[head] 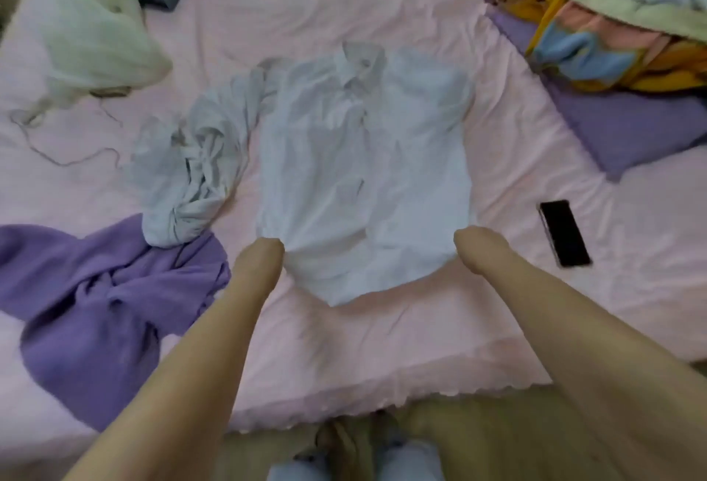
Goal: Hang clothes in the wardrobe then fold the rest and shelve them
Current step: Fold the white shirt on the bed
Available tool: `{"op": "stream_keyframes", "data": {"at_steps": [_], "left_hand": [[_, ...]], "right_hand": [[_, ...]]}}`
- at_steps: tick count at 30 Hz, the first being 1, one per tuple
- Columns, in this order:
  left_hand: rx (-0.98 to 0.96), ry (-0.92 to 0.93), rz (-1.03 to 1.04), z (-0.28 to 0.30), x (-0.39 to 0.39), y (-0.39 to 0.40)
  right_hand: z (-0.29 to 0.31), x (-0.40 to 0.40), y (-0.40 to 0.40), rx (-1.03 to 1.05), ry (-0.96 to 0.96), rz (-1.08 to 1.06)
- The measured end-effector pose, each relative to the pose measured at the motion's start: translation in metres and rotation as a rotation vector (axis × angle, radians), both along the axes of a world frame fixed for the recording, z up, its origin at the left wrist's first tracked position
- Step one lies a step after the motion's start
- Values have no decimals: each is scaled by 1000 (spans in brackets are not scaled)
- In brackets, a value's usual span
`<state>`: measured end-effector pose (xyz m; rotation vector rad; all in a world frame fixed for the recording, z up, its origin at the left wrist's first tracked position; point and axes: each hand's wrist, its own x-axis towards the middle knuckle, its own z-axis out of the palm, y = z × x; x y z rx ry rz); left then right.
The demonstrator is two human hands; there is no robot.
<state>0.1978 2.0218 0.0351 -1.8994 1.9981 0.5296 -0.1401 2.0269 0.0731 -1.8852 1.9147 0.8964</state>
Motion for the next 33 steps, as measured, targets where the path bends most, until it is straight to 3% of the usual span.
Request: {"op": "stream_keyframes", "data": {"at_steps": [4, 12, 15, 17, 19, 22, 24, 28, 33], "left_hand": [[125, -65, -54, -46, 5, 46], [389, -242, -17, -83, 22, 64], [493, -406, 5, -83, 8, 66], [447, -517, -103, -85, -16, 60], [277, -412, -235, -89, -44, 56], [85, -22, -315, -107, -80, 57], [109, 107, -313, -125, -95, 60], [115, 159, -264, -152, -98, 57], [27, 357, -137, -169, -90, 45]], "right_hand": [[-60, 6, 44, 151, 22, -14], [-100, -12, 65, 418, 127, -126], [-109, -9, 69, 473, 147, -97], [-116, 8, 62, 387, 112, -18], [-127, 30, 55, 206, -26, 10], [-151, 64, 50, 7, -291, 43], [-168, 80, 45, -41, -303, 106], [-189, 85, 32, -170, -261, 76], [-202, 70, 7, -135, -632, -420]]}}
